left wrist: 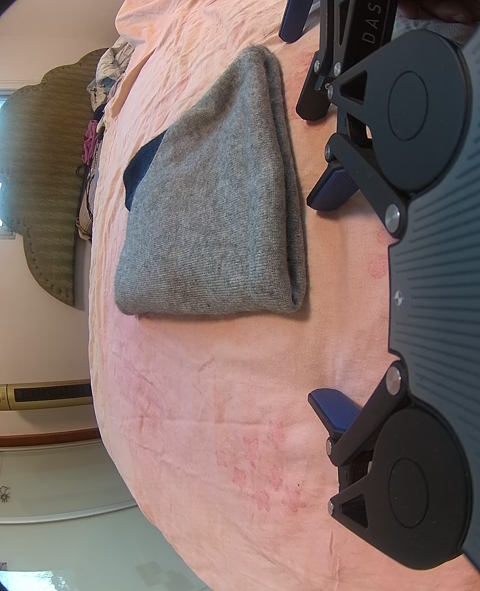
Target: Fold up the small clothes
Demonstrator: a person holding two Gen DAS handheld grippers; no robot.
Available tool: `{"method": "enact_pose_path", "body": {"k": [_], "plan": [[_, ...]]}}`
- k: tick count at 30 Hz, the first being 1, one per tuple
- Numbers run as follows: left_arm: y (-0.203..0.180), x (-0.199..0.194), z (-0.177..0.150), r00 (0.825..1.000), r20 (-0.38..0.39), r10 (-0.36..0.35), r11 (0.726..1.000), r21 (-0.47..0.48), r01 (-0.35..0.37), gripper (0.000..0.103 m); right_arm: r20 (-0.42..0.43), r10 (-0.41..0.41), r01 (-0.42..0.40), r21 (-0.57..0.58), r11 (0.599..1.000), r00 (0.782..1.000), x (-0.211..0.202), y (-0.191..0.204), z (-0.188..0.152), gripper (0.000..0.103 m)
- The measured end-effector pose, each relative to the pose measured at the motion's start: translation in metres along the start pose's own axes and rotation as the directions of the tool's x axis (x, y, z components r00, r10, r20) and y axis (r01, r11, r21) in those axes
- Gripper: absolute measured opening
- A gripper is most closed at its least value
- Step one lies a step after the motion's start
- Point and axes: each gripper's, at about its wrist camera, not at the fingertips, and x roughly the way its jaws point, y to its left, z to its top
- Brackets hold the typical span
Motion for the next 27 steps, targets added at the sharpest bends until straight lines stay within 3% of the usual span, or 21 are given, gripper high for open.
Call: {"method": "enact_pose_path", "body": {"k": [27], "plan": [[0.008,-0.009,0.0,1.0,-0.008,-0.006,1.0,-0.023,0.006,0.103,-0.001,-0.014,0.014,-0.001,1.0,1.0,-0.001,0.003,0.0,0.103]]}}
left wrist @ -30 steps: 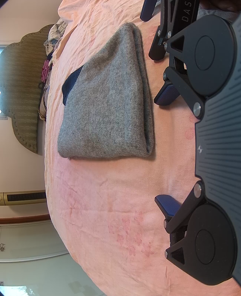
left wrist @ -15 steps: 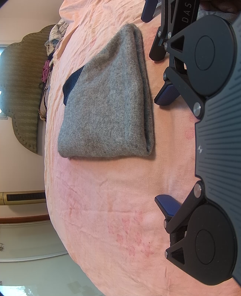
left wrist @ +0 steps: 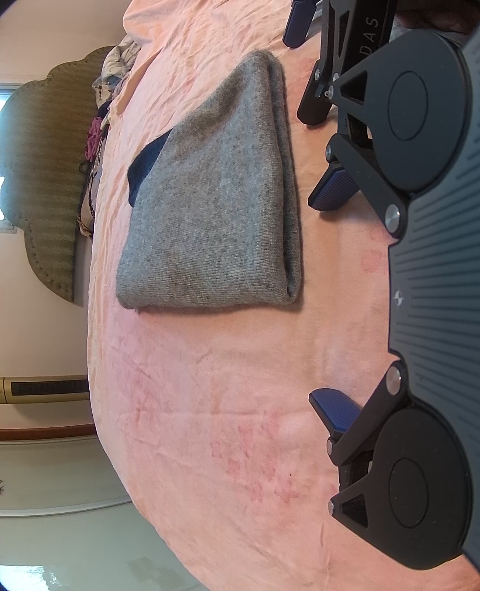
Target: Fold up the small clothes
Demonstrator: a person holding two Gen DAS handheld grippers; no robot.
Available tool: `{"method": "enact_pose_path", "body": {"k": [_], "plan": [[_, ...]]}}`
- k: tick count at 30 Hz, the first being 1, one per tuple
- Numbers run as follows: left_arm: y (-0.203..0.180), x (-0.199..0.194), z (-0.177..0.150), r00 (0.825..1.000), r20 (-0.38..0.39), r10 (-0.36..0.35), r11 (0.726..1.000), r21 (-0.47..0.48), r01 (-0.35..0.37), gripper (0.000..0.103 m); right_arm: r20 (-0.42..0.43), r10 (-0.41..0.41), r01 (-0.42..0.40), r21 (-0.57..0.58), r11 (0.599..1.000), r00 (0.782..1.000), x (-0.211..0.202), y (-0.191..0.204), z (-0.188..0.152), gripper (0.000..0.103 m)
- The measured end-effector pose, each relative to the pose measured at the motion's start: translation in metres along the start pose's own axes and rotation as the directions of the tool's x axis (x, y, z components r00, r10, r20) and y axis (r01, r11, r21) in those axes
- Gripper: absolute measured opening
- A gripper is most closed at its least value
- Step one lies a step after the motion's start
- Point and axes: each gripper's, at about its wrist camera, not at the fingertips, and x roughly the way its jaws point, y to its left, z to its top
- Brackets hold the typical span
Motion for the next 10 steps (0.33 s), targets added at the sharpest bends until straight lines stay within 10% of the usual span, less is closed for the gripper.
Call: {"method": "enact_pose_path", "body": {"k": [10], "plan": [[0.0023,0.0004,0.0006,1.0,-0.003,-0.009,1.0,-0.001,0.009,0.103,0.0,-0.001,0.001,0.0,1.0,1.0,0.0,0.0002,0.0,0.103]]}}
